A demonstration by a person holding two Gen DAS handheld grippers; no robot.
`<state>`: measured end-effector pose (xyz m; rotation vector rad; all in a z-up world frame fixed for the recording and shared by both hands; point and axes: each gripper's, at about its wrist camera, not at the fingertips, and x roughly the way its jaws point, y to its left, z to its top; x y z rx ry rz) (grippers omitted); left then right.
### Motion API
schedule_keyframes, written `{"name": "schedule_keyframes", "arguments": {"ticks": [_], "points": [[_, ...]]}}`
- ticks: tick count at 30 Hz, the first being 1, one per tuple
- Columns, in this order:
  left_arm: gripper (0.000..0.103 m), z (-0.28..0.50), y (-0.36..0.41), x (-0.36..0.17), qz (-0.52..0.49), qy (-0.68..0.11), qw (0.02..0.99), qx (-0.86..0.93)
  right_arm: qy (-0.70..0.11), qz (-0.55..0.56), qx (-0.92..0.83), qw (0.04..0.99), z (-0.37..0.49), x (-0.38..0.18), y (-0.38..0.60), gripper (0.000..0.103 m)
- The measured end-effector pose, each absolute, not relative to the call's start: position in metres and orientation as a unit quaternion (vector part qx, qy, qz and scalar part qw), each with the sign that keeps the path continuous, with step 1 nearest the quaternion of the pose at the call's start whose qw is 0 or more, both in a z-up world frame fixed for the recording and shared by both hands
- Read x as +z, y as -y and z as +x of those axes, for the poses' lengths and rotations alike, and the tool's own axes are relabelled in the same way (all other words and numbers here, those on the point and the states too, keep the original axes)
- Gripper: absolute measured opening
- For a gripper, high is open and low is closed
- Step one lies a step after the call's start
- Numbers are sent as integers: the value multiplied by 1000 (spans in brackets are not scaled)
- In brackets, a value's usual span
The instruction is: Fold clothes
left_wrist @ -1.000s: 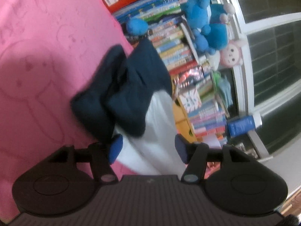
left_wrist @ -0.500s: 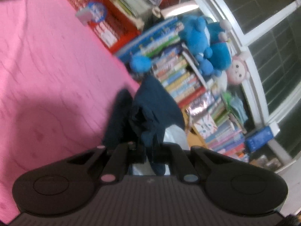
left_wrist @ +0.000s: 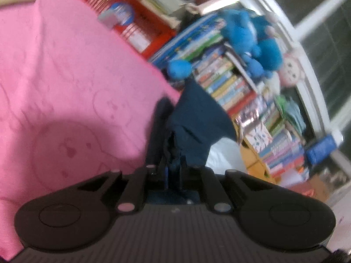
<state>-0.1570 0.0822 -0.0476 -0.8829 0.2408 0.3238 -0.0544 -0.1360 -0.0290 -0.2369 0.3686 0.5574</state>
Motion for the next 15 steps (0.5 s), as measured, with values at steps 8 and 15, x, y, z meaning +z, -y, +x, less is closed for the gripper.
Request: {"name": "schedule_keyframes", "arguments": {"ticks": [8, 15], "points": [[8, -176, -56, -48, -415, -150, 890, 112, -161, -135, 263, 942, -67, -22, 175, 15], [8, -177, -50, -50, -381, -166, 903, 112, -186, -147, 306, 922, -64, -31, 197, 16]]}}
